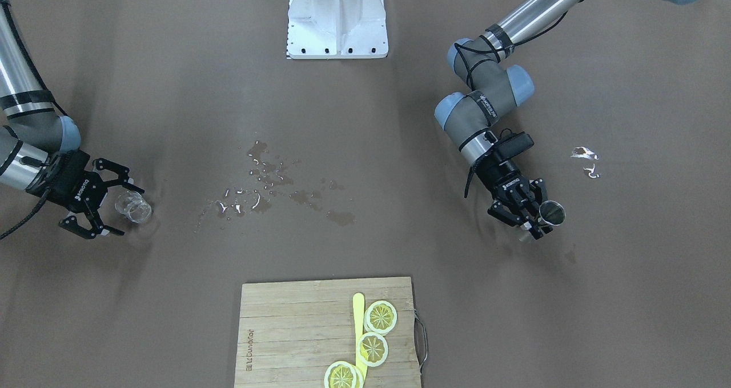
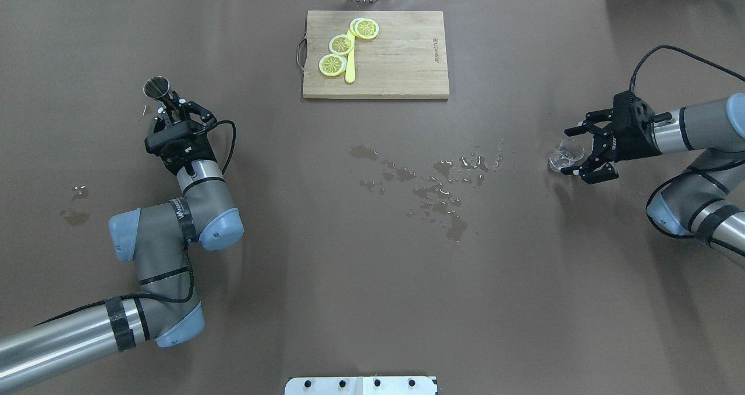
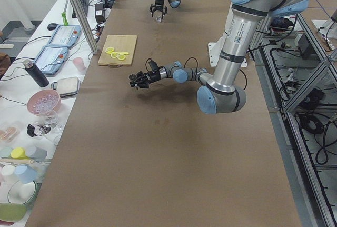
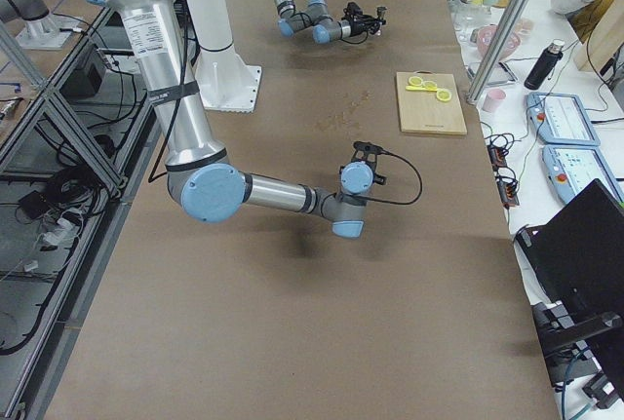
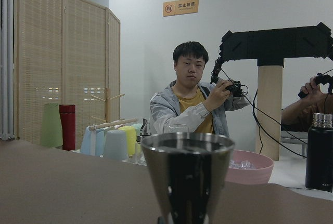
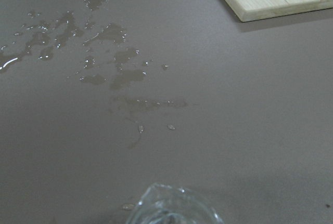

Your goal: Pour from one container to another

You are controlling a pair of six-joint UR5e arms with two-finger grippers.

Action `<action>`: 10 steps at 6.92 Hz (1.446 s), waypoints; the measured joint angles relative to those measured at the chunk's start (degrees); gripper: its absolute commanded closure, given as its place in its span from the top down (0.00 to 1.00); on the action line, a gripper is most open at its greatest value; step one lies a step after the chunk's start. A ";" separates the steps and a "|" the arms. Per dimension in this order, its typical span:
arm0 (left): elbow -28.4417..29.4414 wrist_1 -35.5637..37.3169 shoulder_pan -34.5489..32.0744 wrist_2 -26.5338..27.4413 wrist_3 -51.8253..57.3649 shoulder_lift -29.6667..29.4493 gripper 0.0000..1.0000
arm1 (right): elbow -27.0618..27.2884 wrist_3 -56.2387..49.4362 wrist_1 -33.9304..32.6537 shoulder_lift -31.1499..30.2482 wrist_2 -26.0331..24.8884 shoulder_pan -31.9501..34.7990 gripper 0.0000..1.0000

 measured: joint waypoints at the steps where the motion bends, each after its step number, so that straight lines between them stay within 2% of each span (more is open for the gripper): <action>1: 0.72 0.02 0.23 0.00 -0.21 -0.07 0.00 | 0.00 0.02 0.00 0.05 -0.06 -0.03 0.99; 6: 2.63 0.10 0.66 0.28 -0.40 -0.39 0.00 | 0.97 3.36 0.08 1.14 0.77 0.67 0.99; 9: 2.78 0.03 0.73 0.35 -0.37 -0.59 0.00 | 1.23 4.24 -0.27 2.43 5.33 3.91 0.99; 10: 2.99 0.03 0.81 0.35 -0.39 -0.72 0.05 | 1.56 4.70 -0.52 2.75 7.25 5.18 0.99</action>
